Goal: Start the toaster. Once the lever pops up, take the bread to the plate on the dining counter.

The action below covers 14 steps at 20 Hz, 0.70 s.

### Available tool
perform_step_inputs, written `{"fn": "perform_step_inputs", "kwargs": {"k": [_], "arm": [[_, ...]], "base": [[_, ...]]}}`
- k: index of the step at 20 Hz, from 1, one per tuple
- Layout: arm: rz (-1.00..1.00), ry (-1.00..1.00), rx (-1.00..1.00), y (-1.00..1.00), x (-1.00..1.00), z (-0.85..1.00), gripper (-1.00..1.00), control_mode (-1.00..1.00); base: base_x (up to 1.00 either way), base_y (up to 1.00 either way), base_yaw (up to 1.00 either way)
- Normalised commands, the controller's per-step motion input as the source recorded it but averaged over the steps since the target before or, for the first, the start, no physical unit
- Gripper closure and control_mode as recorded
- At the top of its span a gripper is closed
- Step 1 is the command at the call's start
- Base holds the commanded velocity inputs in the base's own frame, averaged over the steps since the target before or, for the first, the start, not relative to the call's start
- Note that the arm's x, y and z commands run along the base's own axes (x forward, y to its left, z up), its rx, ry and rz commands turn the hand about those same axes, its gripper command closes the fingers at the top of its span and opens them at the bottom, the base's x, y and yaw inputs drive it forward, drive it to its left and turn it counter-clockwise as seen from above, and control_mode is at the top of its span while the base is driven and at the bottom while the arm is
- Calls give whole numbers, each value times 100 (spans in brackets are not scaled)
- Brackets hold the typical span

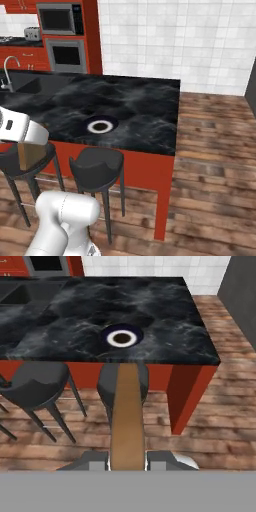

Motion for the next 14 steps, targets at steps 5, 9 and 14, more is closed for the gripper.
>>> {"fn": "perform_step_inputs", "kwargs": {"k": [5, 9, 14], "arm": [[0, 0, 0, 0, 0, 0, 100, 100], [0, 0, 0, 0, 0, 0, 100, 100], [0, 0, 0, 0, 0, 0, 100, 100]], "base": [[75, -1, 17], [64, -16, 7], [41, -4, -6]]}}
